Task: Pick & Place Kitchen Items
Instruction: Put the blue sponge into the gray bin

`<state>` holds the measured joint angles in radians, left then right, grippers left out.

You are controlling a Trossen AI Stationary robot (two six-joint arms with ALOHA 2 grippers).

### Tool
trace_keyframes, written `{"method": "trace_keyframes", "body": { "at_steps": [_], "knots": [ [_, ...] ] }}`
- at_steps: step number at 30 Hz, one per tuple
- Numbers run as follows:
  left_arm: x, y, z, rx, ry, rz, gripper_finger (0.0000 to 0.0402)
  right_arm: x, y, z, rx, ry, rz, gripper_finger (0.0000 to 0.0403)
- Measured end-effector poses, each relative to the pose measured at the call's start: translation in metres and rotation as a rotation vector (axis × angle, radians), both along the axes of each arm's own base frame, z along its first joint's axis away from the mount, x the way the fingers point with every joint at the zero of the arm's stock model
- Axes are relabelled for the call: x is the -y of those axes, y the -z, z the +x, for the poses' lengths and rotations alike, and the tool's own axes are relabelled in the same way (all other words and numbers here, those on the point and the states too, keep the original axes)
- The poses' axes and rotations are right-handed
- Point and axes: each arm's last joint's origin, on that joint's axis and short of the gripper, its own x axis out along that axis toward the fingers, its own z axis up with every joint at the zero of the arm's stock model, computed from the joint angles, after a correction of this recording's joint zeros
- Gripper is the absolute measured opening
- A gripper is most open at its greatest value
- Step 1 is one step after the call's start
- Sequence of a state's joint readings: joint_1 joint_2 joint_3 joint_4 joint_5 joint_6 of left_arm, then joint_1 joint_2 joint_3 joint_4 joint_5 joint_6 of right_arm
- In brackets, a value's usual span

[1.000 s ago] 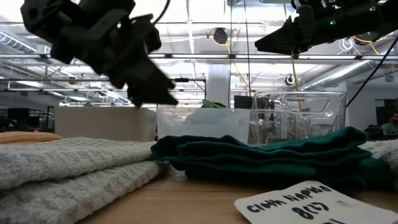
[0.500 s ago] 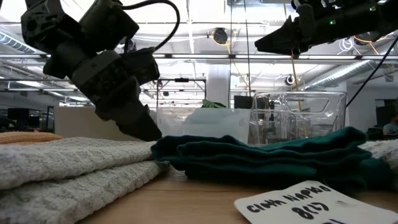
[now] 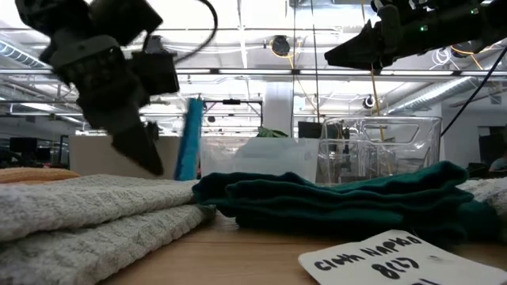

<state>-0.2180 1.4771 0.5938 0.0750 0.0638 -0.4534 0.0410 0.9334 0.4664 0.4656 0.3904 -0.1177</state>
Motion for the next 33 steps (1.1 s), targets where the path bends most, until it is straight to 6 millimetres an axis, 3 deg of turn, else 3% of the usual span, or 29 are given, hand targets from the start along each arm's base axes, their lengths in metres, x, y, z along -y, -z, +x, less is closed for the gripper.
{"method": "trace_keyframes", "body": {
  "at_steps": [8, 16, 23, 28, 33],
  "knots": [
    [-0.002, -0.025, -0.007, 0.116, -0.013, 0.108, 0.0246, 0.0, 0.0, 0.0, -0.002, -0.002, 0.0, 0.0184],
    [0.001, -0.025, -0.008, 0.144, 0.11, 0.251, 0.0246, 0.0, 0.0, 0.0, -0.003, -0.002, 0.0, 0.0181],
    [-0.001, -0.028, -0.004, 0.195, 0.035, 0.304, 0.0246, 0.0, 0.0, 0.0, -0.003, -0.002, 0.001, 0.018],
    [0.001, -0.028, 0.009, 0.312, -0.003, 0.314, 0.0246, 0.0, 0.0, 0.0, -0.003, -0.002, 0.0, 0.0179],
    [0.004, -0.01, 0.022, 0.32, 0.039, 0.265, 0.0246, 0.0, 0.0, 0.0, -0.001, -0.002, -0.001, 0.0176]
  ]
}}
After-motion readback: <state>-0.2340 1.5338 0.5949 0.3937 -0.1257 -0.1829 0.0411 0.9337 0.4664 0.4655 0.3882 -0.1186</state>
